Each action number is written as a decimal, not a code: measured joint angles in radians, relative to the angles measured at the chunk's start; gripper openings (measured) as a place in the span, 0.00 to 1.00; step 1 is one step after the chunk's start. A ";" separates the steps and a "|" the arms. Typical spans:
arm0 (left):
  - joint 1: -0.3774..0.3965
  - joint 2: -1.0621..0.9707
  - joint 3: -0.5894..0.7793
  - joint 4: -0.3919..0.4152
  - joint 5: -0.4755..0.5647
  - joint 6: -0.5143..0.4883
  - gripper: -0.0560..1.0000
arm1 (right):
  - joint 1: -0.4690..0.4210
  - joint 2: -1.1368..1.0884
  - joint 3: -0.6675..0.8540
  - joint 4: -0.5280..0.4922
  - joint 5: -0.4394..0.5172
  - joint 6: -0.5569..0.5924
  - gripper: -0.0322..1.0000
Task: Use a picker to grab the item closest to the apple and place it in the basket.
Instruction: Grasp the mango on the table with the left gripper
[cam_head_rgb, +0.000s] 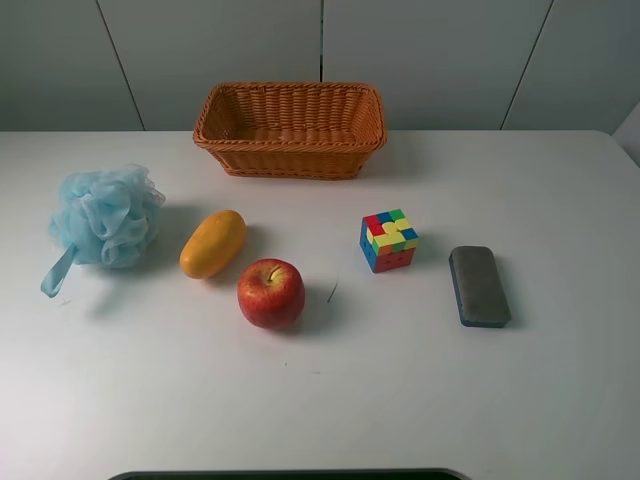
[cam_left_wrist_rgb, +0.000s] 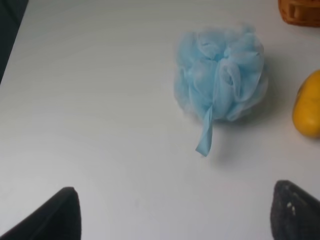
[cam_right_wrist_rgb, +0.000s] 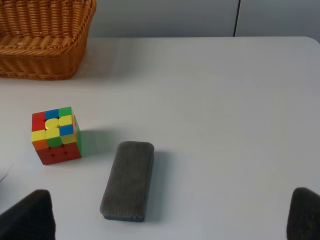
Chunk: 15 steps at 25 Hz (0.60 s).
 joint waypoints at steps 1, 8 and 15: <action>0.000 0.064 -0.022 0.000 0.002 0.000 0.74 | 0.000 0.000 0.000 0.000 0.000 0.000 0.71; -0.003 0.488 -0.178 -0.017 0.000 0.000 0.74 | 0.000 0.000 0.000 0.000 -0.002 0.000 0.71; -0.179 0.819 -0.304 -0.023 -0.042 -0.057 0.74 | 0.000 0.000 0.000 0.000 -0.002 0.000 0.71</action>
